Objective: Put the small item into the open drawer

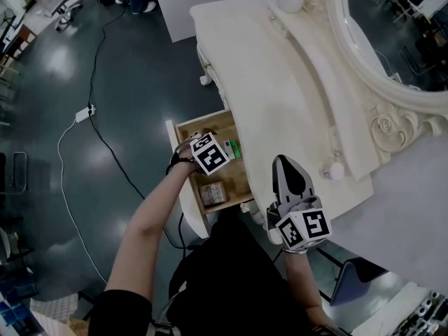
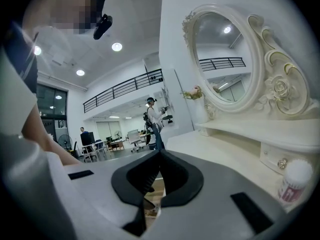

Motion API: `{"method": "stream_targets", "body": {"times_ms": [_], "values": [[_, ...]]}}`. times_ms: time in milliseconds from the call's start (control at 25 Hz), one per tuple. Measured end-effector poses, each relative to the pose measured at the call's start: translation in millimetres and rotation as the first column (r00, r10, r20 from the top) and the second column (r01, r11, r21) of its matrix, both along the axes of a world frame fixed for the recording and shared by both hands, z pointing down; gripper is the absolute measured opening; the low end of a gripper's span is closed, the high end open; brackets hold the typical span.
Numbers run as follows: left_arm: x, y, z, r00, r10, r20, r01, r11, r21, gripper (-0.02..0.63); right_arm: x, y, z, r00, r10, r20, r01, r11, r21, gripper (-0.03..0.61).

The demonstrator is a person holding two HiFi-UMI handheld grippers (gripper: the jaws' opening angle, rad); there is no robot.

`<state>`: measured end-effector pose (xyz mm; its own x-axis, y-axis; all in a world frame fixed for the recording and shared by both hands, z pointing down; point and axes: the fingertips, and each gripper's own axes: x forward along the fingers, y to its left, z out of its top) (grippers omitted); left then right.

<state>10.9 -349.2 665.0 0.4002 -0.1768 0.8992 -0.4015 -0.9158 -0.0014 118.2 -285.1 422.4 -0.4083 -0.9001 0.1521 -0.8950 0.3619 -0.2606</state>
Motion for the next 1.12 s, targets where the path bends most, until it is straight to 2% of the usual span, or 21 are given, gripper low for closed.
{"method": "stream_targets", "body": {"times_ms": [120,200,360,520,880,1120], "values": [[-8.6,-12.4,-34.7,0.99,-0.106,-0.096,0.112,0.992,0.06,0.296,-6.5,0.5,-2.6,1.0,-0.015,0.001,0.015,1.0,0.009,0.005],[-16.9,-19.8,-57.8,0.971,-0.18,-0.16,0.197,0.975,0.101,0.265,-10.6,1.2,-4.9,1.0,-0.027,0.0,0.027,0.999,0.018,0.005],[-33.0,-25.4,-98.4,0.912,-0.288,-0.291,0.341,0.928,0.152,0.213,-15.5,2.6,-7.4,0.999,-0.049,-0.005,0.049,0.998,0.032,0.005],[-53.1,-16.6,-132.3,0.837,-0.372,-0.402,0.462,0.874,0.153,0.17,-23.0,6.1,-12.3,0.997,-0.07,-0.012,0.071,0.996,0.047,0.005],[-106.8,13.9,-191.9,0.689,-0.454,-0.565,0.644,0.74,0.191,0.114,-45.2,14.9,-28.9,0.992,-0.123,-0.03,0.125,0.989,0.085,0.005],[-133.5,39.3,-209.7,0.625,-0.476,-0.618,0.717,0.663,0.215,0.08,-58.7,23.4,-34.8,0.988,-0.153,-0.033,0.156,0.982,0.103,0.005]]}}
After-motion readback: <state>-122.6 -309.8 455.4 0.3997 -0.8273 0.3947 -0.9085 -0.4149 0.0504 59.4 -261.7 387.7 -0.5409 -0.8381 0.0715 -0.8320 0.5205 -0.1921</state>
